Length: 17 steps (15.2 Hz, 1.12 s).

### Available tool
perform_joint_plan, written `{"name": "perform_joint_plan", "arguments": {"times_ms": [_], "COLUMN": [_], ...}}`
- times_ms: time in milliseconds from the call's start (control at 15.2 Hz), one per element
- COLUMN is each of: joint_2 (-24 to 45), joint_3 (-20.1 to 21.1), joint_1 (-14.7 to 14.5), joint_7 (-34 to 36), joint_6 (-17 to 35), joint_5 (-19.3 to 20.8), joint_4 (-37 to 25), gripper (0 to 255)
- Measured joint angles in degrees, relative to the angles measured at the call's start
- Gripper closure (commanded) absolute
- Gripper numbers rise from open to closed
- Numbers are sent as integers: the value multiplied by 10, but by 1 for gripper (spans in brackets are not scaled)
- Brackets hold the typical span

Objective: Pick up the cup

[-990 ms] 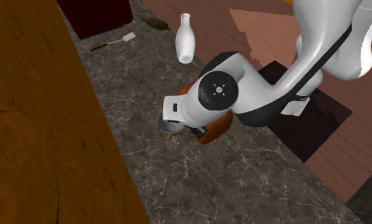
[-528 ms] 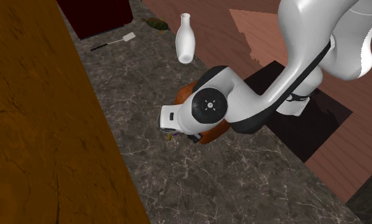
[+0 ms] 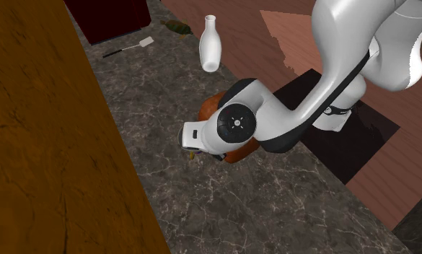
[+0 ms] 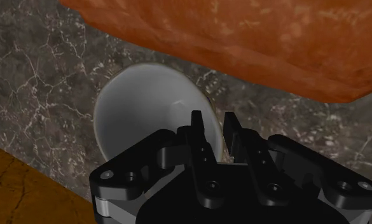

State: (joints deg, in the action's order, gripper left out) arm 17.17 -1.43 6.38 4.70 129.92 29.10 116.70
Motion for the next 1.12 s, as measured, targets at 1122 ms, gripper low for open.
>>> {"name": "perform_joint_plan", "arguments": {"times_ms": [1122], "joint_2": [-45], "joint_3": [6], "joint_1": [0], "joint_7": [-34], "joint_6": [-65], "joint_5": [-23], "joint_4": [-25], "gripper": [255]}}
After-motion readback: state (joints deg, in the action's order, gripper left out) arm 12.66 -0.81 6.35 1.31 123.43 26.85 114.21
